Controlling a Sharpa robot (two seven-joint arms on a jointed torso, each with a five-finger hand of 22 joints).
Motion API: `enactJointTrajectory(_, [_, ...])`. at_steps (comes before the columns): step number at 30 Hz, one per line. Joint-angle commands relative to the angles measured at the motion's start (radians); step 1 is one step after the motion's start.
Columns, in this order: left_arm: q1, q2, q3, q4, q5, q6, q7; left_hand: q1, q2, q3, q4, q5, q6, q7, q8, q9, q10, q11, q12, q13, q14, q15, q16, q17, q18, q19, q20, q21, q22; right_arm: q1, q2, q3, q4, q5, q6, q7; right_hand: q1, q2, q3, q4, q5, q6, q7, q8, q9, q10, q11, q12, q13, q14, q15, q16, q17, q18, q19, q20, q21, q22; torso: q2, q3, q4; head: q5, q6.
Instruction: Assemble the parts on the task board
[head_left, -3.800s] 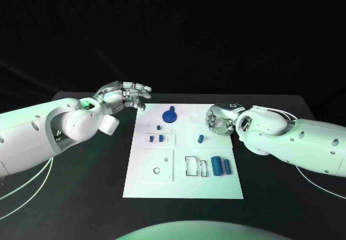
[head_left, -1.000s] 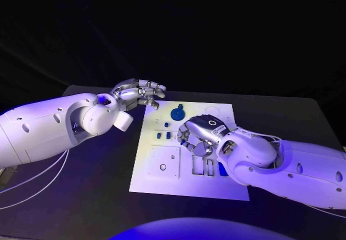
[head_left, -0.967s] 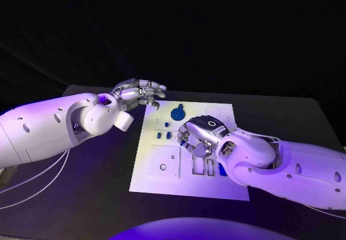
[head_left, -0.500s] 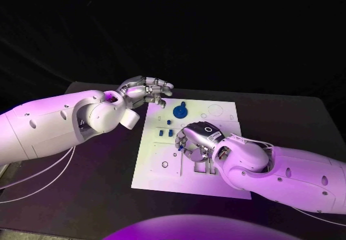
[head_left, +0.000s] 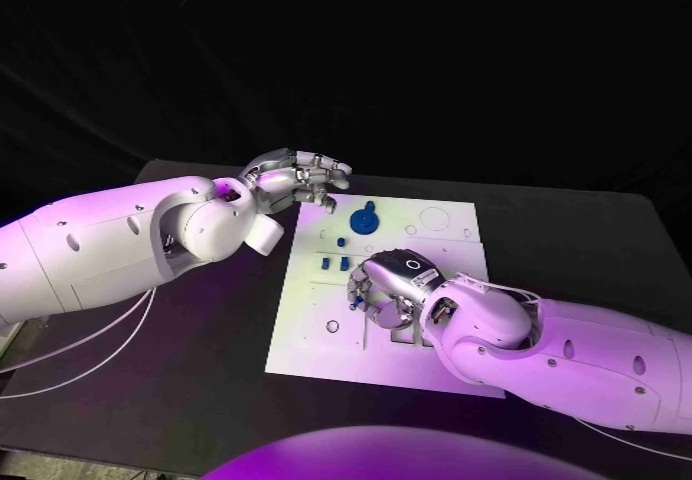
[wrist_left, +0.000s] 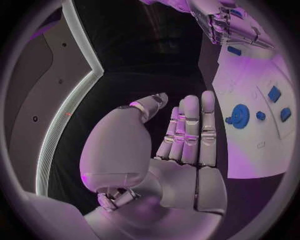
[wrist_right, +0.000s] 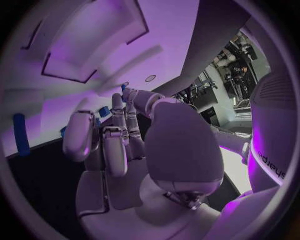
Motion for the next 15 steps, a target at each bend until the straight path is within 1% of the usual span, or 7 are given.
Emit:
enactJointTrajectory(1, [0.000,0.003,0.001,0.001,0.007,0.007,0.012,-0.008,0.004,-0.009,0.003,0.003,-0.011,0.001,0.007,0.002,-0.001,0.004,0.006,-0.002,0.000,0.005,-0.003,-0.001,0.010,0.007,-0.001,-0.007,-0.002,-0.003,0.003,0.000,-0.002,0.001,0.008,0.013,-0.003,0.009,0.004,0.000,0.000,0.001,0.002,-0.001,0.002,0.048,-0.042,-0.005,0.002,0.068,-0.004,0.006,0.087,-0.010,-0.003,-0.004,-0.003,0.046,0.000,0.0008,0.0003,0.001,-0.001])
enactJointTrajectory(3, [0.000,0.003,0.001,0.000,0.007,0.008,0.011,-0.008,0.004,-0.009,0.003,0.003,-0.011,0.001,0.007,0.002,-0.001,0.004,0.006,-0.002,0.000,0.005,-0.003,-0.001,0.010,0.007,-0.001,-0.007,-0.002,-0.004,0.004,0.000,-0.002,0.001,0.007,0.013,-0.003,0.009,0.004,0.000,0.000,0.001,0.002,-0.001,0.002,0.048,-0.042,-0.005,0.002,0.068,-0.004,0.006,0.087,-0.010,-0.003,-0.004,-0.003,0.046,0.000,0.0002,-0.0004,0.002,-0.002])
enactJointTrajectory(11, [0.000,0.003,0.001,-0.002,0.007,0.012,0.008,-0.010,0.004,-0.010,0.004,0.002,-0.012,0.001,0.009,0.003,-0.001,0.004,0.006,-0.002,0.000,0.005,-0.004,-0.002,0.010,0.007,0.000,-0.009,-0.003,-0.005,0.009,0.000,-0.004,0.001,0.009,0.014,-0.003,0.009,0.005,-0.002,-0.001,0.000,0.002,-0.001,0.002,0.047,-0.042,-0.005,0.002,0.068,-0.004,0.006,0.088,-0.010,-0.004,-0.004,-0.005,0.045,0.000,0.0008,-0.0005,0.004,-0.006])
enactJointTrajectory(15, [0.000,0.003,0.000,-0.003,0.007,0.015,0.006,-0.010,0.004,-0.010,0.004,0.002,-0.012,0.001,0.009,0.003,-0.001,0.004,0.006,-0.002,0.000,0.005,-0.004,-0.002,0.010,0.007,0.000,-0.009,-0.003,-0.005,0.013,0.000,-0.009,0.001,0.026,0.010,-0.003,0.009,0.005,-0.002,-0.001,0.000,0.002,-0.002,0.002,0.047,-0.042,-0.006,0.002,0.068,-0.004,0.007,0.088,-0.009,-0.004,-0.004,-0.006,0.045,0.000,0.0003,-0.0005,0.003,-0.006])
